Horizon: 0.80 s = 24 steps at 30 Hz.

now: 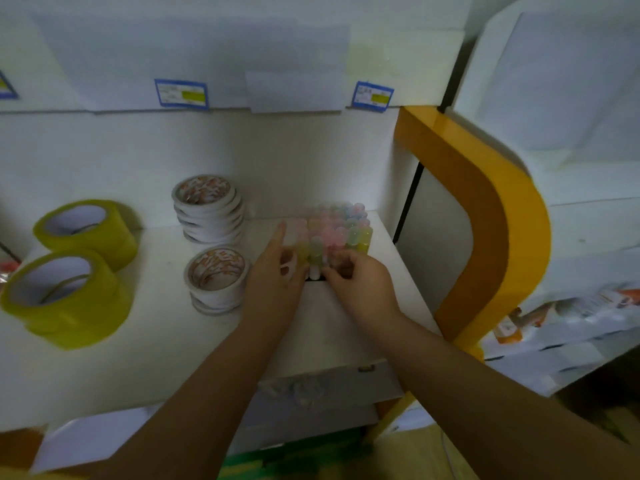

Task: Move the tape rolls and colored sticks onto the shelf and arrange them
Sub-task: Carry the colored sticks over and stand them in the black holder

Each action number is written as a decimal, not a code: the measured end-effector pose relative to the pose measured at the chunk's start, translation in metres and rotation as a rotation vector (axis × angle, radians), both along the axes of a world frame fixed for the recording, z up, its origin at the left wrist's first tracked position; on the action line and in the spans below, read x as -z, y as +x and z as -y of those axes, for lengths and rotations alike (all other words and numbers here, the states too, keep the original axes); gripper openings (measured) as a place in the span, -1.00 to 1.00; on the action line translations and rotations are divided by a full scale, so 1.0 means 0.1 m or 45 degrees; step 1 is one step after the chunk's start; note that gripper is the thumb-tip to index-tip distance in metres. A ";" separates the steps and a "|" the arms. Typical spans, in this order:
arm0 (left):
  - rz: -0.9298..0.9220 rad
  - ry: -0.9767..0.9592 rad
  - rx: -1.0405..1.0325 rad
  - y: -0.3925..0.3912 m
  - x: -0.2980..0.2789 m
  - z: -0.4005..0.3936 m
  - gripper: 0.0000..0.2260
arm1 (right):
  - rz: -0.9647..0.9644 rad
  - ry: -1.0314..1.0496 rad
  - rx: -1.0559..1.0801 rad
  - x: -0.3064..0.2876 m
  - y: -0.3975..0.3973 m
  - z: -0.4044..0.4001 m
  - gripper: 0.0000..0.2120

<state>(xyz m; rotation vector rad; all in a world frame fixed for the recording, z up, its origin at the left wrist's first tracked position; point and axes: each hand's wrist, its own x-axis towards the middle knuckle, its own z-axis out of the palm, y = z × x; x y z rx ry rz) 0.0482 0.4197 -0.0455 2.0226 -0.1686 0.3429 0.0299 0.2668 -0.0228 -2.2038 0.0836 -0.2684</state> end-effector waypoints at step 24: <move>0.415 0.584 0.277 -1.73 -1.16 2.55 -0.52 | 0.202 -0.330 0.108 -0.74 -2.36 3.36 -0.72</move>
